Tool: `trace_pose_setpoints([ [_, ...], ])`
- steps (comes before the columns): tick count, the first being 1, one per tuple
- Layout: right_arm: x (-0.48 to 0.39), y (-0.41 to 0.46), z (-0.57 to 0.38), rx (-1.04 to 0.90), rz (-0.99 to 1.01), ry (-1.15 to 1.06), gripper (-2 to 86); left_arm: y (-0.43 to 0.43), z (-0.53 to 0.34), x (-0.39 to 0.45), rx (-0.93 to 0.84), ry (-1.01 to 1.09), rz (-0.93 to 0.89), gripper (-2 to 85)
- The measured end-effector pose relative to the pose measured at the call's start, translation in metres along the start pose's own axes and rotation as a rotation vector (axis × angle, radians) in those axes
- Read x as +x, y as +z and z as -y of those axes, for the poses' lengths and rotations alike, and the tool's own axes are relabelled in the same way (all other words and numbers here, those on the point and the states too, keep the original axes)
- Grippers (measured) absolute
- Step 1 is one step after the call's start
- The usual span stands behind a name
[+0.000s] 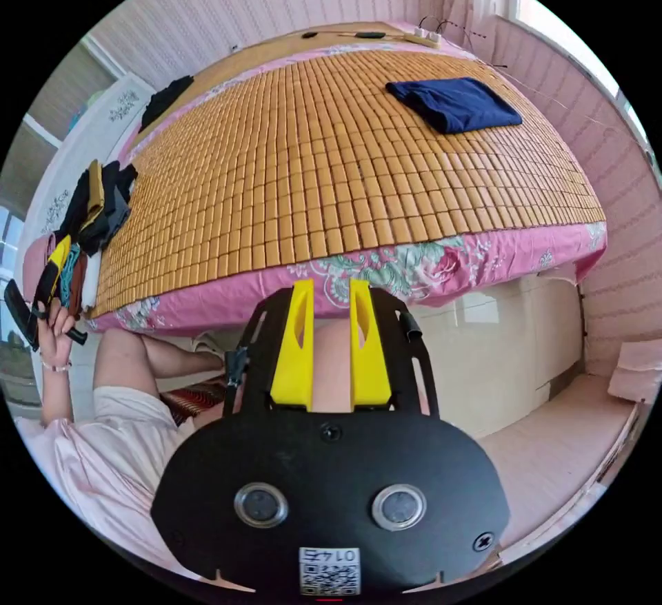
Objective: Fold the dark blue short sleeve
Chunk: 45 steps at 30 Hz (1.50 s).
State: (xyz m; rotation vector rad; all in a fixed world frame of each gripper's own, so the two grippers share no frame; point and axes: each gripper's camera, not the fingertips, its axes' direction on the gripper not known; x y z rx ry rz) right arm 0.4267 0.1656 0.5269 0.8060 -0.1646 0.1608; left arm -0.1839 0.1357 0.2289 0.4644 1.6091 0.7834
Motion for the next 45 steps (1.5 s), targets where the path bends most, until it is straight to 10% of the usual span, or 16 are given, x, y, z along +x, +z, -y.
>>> trace_pose_setpoints([
  [9, 0.051, 0.013, 0.058, 0.269, -0.133, -0.036, 7.2, 0.197, 0.079, 0.049, -0.283, 0.209, -0.039, 8.5],
  [24, 0.149, 0.109, 0.233, 0.061, -0.184, 0.043, 4.8, 0.591, 0.229, 0.105, -0.569, 0.226, -0.044, 8.2],
  [37, -0.119, 0.114, 0.069, -0.143, 0.344, -0.602, 3.0, 0.465, 0.093, -0.065, -0.753, -0.121, 0.091, 10.1],
  [45, -0.149, 0.102, 0.020, -0.301, 0.157, -0.610, 5.5, 0.325, -0.014, -0.117, -0.630, -0.346, -0.098, 4.7],
])
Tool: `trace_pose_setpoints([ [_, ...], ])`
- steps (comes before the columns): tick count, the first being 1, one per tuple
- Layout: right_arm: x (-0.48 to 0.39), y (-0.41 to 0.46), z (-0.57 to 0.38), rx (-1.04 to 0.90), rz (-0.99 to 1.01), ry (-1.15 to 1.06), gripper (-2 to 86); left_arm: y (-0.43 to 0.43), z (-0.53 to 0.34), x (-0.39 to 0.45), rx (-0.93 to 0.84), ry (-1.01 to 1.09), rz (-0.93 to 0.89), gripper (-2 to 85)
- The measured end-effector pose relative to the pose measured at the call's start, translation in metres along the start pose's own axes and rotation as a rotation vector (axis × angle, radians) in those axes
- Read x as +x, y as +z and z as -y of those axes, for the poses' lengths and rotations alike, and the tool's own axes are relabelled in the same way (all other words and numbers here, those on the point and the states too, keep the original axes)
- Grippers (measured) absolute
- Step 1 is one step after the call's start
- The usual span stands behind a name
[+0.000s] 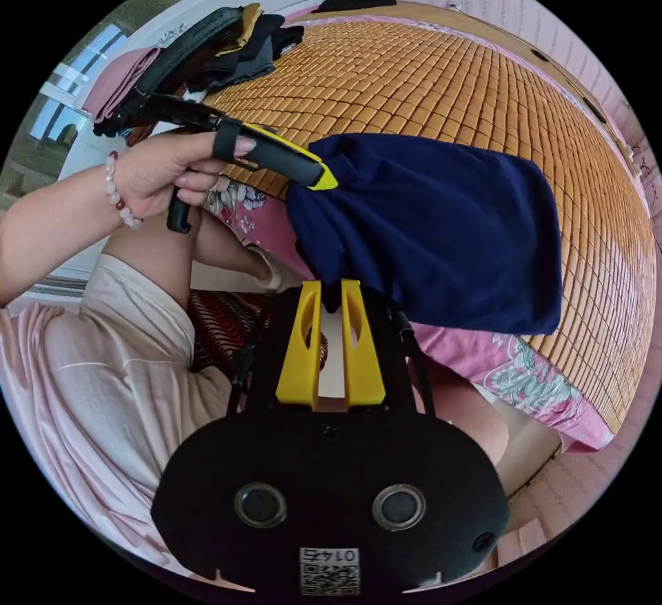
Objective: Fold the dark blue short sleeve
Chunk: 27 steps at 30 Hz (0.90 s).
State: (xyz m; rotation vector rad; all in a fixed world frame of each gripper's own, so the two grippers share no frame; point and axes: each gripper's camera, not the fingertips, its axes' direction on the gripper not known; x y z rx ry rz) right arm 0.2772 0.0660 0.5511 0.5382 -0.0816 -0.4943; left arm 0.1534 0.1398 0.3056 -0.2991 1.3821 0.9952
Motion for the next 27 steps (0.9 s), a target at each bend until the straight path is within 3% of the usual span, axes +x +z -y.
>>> trace_pose_setpoints([
  [6, 0.001, -0.031, -0.010, 0.087, -0.041, 0.152, 5.5, -0.034, -0.075, 0.001, 0.111, 0.116, -0.039, 5.2],
  [14, -0.085, 0.004, 0.065, 0.026, -0.118, -0.134, 11.8, -0.087, -0.116, -0.047, 0.164, 0.017, 0.106, 6.1],
  [16, -0.104, 0.023, 0.090, 0.004, -0.239, -0.193, 12.8, -0.102, -0.123, -0.056, 0.199, -0.014, 0.092, 6.2],
  [20, -0.093, 0.051, 0.111, -0.079, -0.400, -0.154, 7.3, -0.115, -0.128, -0.059, 0.205, -0.019, 0.110, 6.2],
  [22, -0.071, 0.032, 0.105, -0.017, -0.302, -0.092, 2.3, -0.121, -0.129, -0.059, 0.206, -0.013, 0.116, 6.3],
  [27, -0.015, -0.016, 0.056, 0.122, -0.100, 0.054, 0.1, -0.120, -0.116, -0.055, 0.211, 0.014, 0.067, 7.1],
])
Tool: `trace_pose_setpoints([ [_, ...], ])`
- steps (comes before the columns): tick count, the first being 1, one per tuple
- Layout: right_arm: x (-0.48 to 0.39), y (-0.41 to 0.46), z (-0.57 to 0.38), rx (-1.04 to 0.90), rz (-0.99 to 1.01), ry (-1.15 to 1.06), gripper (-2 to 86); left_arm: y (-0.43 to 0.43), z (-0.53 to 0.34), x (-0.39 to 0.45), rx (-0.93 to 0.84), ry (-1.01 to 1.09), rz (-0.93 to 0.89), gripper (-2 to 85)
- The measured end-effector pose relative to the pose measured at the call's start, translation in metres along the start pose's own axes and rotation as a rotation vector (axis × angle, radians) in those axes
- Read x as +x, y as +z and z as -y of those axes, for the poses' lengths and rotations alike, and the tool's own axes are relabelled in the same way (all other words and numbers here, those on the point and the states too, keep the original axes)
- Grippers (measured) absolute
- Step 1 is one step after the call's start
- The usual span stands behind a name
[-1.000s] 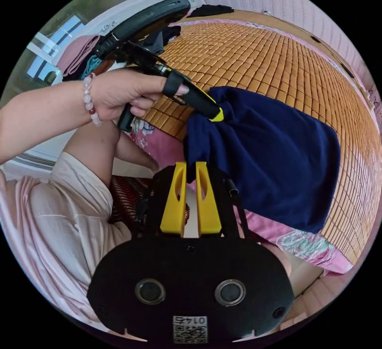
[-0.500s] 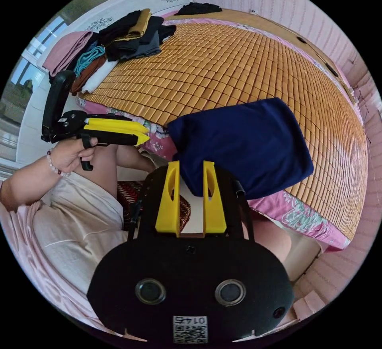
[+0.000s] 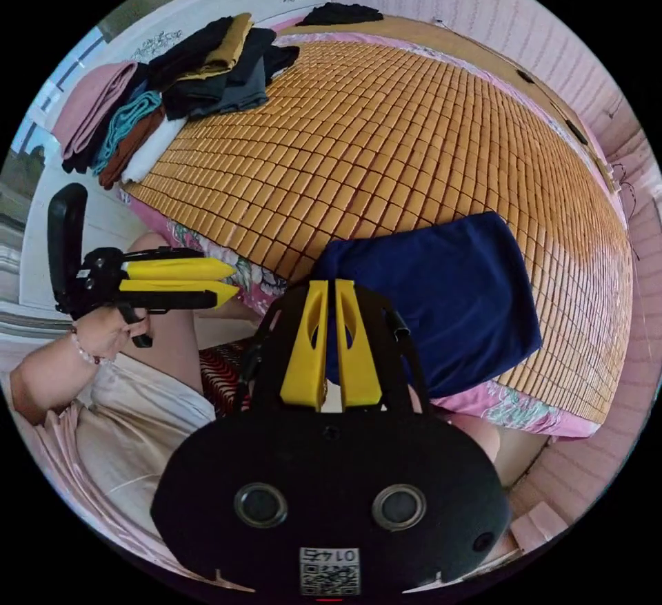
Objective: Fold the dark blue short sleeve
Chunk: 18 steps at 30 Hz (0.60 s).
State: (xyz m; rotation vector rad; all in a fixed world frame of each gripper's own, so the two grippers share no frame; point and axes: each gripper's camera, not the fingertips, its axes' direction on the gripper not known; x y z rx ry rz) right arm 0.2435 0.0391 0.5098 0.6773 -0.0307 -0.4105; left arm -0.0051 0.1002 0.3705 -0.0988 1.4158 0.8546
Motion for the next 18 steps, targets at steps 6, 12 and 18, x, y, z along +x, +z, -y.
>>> trace_pose_setpoints([
  [6, 0.081, -0.039, -0.071, 0.127, 0.126, 0.224, 0.1, 0.018, 0.030, 0.023, -0.073, 0.060, -0.002, 10.5],
  [12, 0.156, -0.089, -0.182, 0.315, 0.210, 0.490, 0.6, 0.028, 0.050, 0.051, -0.125, 0.153, 0.145, 6.4],
  [18, 0.206, -0.112, -0.310, 0.343, 0.124, 0.741, 0.9, 0.015, 0.049, 0.085, -0.127, 0.280, 0.220, -0.3],
])
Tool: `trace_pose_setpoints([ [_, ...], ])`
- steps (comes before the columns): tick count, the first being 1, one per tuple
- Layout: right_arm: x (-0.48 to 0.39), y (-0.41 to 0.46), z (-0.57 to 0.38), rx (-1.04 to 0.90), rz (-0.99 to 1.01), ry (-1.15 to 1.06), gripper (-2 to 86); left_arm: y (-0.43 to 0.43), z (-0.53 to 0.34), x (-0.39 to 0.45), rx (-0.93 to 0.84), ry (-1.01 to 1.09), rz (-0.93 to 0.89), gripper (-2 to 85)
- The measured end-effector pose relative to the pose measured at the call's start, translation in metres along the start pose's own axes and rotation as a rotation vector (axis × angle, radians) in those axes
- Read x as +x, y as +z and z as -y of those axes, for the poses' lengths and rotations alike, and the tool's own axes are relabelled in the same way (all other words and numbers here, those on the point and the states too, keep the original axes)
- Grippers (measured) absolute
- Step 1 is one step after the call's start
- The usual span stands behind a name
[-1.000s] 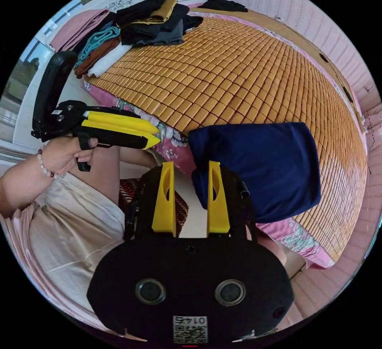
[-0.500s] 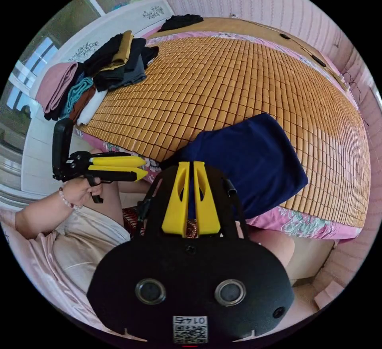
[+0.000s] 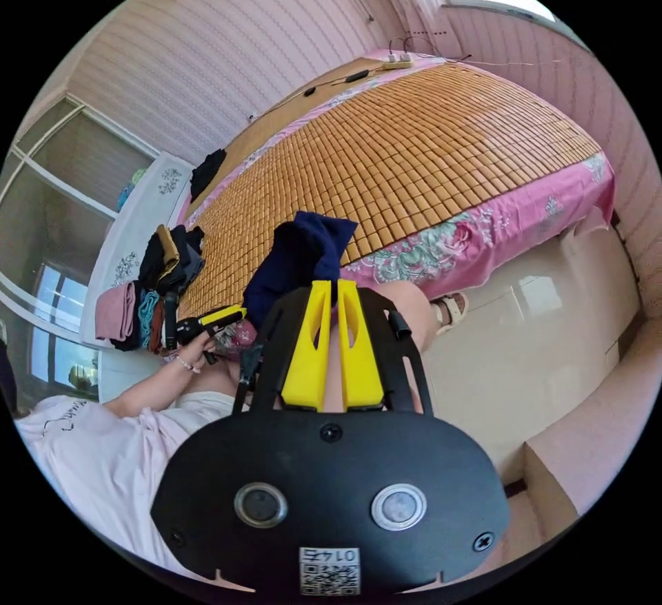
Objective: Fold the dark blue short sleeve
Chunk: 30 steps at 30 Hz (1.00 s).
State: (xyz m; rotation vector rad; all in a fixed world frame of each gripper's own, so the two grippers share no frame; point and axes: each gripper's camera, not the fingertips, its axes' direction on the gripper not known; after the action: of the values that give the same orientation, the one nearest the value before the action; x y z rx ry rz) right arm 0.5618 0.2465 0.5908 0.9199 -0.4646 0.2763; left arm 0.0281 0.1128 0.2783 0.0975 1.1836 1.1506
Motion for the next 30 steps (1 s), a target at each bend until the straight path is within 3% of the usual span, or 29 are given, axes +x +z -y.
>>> trace_pose_setpoints([
  [7, 0.085, 0.016, -0.058, -0.096, -0.117, 0.194, 2.1, -0.060, -0.014, 0.003, 0.106, -0.011, -0.165, -0.8],
  [15, 0.109, 0.011, -0.063, -0.032, -0.049, 0.142, 11.0, -0.111, -0.015, 0.011, 0.125, 0.007, -0.172, -0.8],
  [19, 0.129, 0.035, -0.067, -0.174, 0.012, 0.137, 3.3, -0.133, -0.021, 0.008, 0.129, -0.027, -0.201, -0.9],
  [23, 0.132, 0.009, -0.069, -0.091, 0.058, 0.110, 1.7, -0.168, -0.029, 0.002, 0.172, -0.062, -0.226, -0.9],
  [30, 0.106, -0.098, -0.025, 0.213, 0.284, -0.096, 0.9, -0.297, -0.033, -0.032, 0.396, -0.124, -0.312, -1.0],
])
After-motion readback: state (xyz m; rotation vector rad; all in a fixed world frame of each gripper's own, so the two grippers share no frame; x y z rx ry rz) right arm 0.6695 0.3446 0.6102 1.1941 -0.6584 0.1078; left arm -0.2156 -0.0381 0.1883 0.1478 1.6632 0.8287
